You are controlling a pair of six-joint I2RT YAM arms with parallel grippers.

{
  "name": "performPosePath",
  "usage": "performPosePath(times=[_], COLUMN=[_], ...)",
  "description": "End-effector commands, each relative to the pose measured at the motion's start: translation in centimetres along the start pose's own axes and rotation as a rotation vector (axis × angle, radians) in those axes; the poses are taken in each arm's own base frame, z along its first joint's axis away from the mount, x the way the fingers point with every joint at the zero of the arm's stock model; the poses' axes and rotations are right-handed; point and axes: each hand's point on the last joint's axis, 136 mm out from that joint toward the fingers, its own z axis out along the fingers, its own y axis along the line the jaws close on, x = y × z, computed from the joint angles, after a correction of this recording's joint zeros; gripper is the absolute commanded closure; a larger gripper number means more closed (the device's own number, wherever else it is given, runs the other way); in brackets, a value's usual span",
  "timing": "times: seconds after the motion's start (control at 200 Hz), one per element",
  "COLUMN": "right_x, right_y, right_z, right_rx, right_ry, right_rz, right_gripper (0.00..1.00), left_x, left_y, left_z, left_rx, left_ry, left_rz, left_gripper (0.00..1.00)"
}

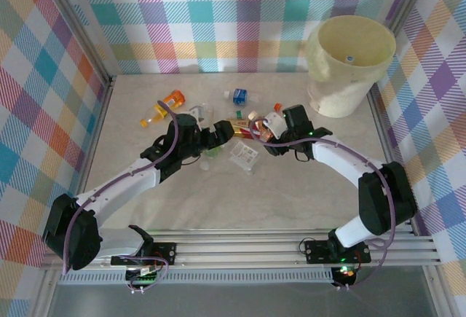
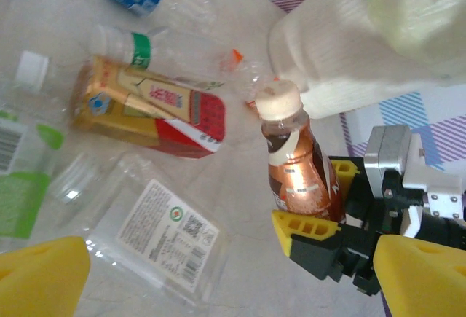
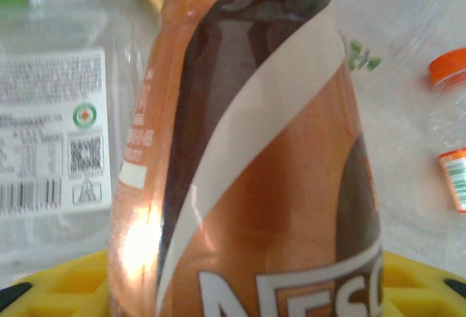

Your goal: Put the plastic bottles in the bin

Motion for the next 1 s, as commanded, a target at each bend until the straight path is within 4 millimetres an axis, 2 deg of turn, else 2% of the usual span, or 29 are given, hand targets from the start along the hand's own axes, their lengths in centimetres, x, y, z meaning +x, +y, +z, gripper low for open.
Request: performPosePath(times=[0.0,0.205,0.435,0.515,0.64,0.845,0.995], right_x=[-3.7,-7.1,-11.3,-12.6,-14.2,-16.7,-17.6], right_y=[-0.2,-1.9,-5.2,-7.3,-11.7,-18.5,-23.3], right_z=[-1.4,-3.4,-7.0,-8.4,-10.5,-13.8,-15.6], right_rx=[0.000,0.038,-0.015,-0.032,-0.052,-0.087,-0.157], right_ry=[-0.163,-0.307,-0.430,-0.467,-0.489,-0.540,-0.604], right_rz=[0.099,0.224,0.519,0.605,0.754,0.872,1.006], right_gripper=[0.66,0.67,0.64,0.64,0.64,0.63,0.62], left_x=[-1.7,-2.1,-2.1,-1.9,-1.8,-1.8,-1.8], left_y=[-3.1,-3.9,-4.3,-4.1,-3.9,-3.7,-3.2], left_z=[-0.8,-1.4,-1.4,-1.2,-1.0,-1.2,-1.8], left_rx=[0.107,0.142,0.163,0.156,0.154,0.140,0.125], left_ry=[-0.045,-0.064,-0.061,-0.054,-0.053,-0.063,-0.078], left_rz=[0.039,0.051,0.049,0.040,0.032,0.031,0.028], left_gripper=[0.00,0.00,0.00,0.00,0.00,0.00,0.00])
